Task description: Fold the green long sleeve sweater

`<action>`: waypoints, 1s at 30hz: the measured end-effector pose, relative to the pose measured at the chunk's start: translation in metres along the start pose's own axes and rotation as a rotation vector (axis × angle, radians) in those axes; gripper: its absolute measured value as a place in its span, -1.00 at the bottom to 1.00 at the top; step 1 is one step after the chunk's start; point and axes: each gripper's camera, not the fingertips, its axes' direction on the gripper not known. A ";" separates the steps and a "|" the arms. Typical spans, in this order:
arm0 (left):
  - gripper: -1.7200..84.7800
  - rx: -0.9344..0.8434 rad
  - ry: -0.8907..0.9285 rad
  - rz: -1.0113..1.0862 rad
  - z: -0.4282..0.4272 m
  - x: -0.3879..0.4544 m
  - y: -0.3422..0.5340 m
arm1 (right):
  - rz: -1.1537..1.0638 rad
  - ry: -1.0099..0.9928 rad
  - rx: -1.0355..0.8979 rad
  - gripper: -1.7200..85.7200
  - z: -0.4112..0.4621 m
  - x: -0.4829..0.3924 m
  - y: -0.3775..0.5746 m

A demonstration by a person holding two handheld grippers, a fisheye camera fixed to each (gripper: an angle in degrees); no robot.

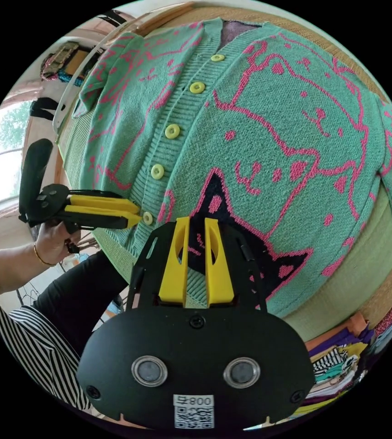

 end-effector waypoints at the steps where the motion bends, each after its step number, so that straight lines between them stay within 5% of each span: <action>1: -0.91 -0.008 0.042 -0.003 0.006 -0.003 -0.003 | -0.003 0.008 -0.006 -0.83 0.000 -0.001 -0.002; 12: -0.94 0.000 0.211 0.166 0.033 0.030 -0.018 | -0.006 0.019 -0.039 -0.94 -0.045 0.023 -0.001; 16: -0.90 0.012 0.055 0.163 0.044 0.032 -0.011 | 0.109 0.148 -0.039 -0.93 -0.056 0.048 0.011; 22: -0.80 -0.004 -0.207 0.069 0.057 0.007 0.008 | 0.223 -0.042 0.010 -0.90 -0.061 0.073 0.006; 30: -0.89 -0.047 -0.388 0.198 0.085 0.016 0.004 | 0.281 -0.130 0.307 -0.81 -0.125 0.064 -0.016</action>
